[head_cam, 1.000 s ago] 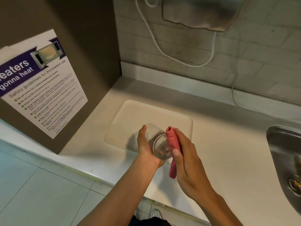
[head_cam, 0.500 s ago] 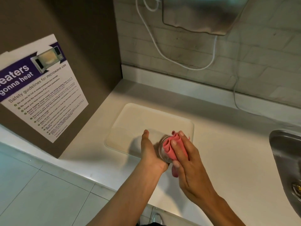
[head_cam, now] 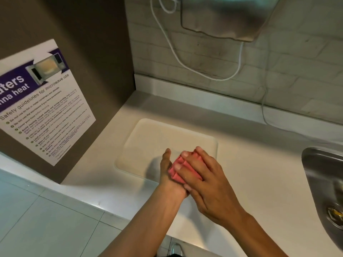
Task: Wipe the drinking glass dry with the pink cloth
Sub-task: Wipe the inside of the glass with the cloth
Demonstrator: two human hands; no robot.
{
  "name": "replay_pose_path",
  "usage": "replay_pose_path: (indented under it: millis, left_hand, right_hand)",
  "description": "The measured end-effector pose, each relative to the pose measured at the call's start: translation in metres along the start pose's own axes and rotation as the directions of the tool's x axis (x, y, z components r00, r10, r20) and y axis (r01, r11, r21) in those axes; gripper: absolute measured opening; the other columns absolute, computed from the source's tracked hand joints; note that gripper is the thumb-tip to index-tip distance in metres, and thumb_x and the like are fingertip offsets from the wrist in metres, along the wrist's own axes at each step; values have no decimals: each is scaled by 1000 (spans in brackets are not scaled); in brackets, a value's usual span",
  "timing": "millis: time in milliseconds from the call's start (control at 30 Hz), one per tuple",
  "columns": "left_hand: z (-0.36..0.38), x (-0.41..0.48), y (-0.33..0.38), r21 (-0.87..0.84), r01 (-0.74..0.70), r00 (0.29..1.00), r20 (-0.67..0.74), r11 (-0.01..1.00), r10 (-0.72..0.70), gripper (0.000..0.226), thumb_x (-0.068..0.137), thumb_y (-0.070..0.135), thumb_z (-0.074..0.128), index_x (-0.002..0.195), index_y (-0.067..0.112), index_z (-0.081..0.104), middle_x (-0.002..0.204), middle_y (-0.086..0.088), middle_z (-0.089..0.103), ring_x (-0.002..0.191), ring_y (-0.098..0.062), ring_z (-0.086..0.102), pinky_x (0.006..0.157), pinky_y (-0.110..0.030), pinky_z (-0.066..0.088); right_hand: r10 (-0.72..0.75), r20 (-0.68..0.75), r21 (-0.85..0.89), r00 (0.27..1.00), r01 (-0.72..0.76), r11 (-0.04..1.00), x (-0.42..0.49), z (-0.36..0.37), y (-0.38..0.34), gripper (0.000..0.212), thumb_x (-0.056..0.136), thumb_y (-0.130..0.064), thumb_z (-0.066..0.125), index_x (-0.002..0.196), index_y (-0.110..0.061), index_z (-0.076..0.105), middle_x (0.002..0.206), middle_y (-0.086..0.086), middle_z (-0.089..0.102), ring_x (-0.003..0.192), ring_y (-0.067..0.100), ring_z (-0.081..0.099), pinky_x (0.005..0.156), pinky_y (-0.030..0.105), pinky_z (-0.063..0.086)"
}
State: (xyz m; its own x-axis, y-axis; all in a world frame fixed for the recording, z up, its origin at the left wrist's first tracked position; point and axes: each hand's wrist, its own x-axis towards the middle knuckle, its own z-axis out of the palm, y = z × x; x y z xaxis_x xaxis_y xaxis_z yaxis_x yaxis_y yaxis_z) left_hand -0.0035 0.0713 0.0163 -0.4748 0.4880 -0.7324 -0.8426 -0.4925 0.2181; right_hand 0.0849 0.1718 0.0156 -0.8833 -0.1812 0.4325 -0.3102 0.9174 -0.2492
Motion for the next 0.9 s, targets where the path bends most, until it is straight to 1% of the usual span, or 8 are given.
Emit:
replay_pose_path:
  millis: [100,200,333,433,600,667,767,900]
  left_hand:
    - [2,-3,-1,9,-14,1000,-10,1000,14,50,104,56,50,109,11,70,69,-9,81,55,-22,79,56,-29,63]
    - [12,-6,10,-39,22,1000,14,999,-21,66,96,65,57,108,2,72,87,-23,82,66,-39,81,68,-43,62]
    - [12,-2,16,-62,38,999,-11,997,-39,81,96,68,52,112,-8,71,88,-28,80,91,-42,73,73,-50,53]
    - [7,-1,14,-57,19,1000,12,998,-18,82,97,67,50,93,-8,81,86,-26,82,78,-40,81,67,-45,59]
    - [11,-6,10,23,-4,997,-71,1000,6,71,97,68,49,103,1,71,78,-27,80,69,-42,80,67,-48,53]
    - [11,-8,5,-1,-5,996,-93,1000,5,77,97,70,47,107,-1,73,86,-27,82,86,-43,77,71,-50,53]
    - [8,-12,-1,-62,43,998,-43,997,-46,86,94,74,48,115,-5,74,104,-29,81,100,-44,76,80,-51,53]
    - [5,-8,-1,-34,-8,999,-37,999,7,71,98,70,49,110,6,76,91,-21,84,97,-37,77,73,-45,55]
  right_hand:
    - [118,-22,113,993,-115,987,19,-6,7,44,109,-45,30,151,-42,41,158,-17,36,148,2,26,121,34,31]
    - [320,-14,285,947,-303,909,7,0,2,48,108,-50,24,156,-48,26,160,-24,25,147,-4,27,117,22,35]
    - [158,-36,196,987,-148,969,-13,16,-6,52,110,-37,31,161,-37,18,171,-6,10,157,21,15,125,28,17]
    - [118,-26,146,993,-113,983,-1,11,1,50,110,-44,32,158,-43,22,170,-12,9,156,14,15,123,30,24]
    - [431,-17,427,902,-383,819,16,9,-12,47,104,-62,24,150,-58,30,159,-33,14,140,-21,18,100,-5,25]
    - [451,-11,445,892,-399,801,7,19,-20,49,105,-60,22,153,-56,24,164,-29,8,145,-16,13,108,1,22]
    - [337,-26,333,941,-310,891,-8,22,-19,49,108,-49,22,157,-53,15,170,-16,0,157,12,2,123,37,15]
    - [170,-44,84,984,-166,983,3,4,-3,48,108,-41,32,155,-34,35,167,-1,27,157,23,14,126,49,19]
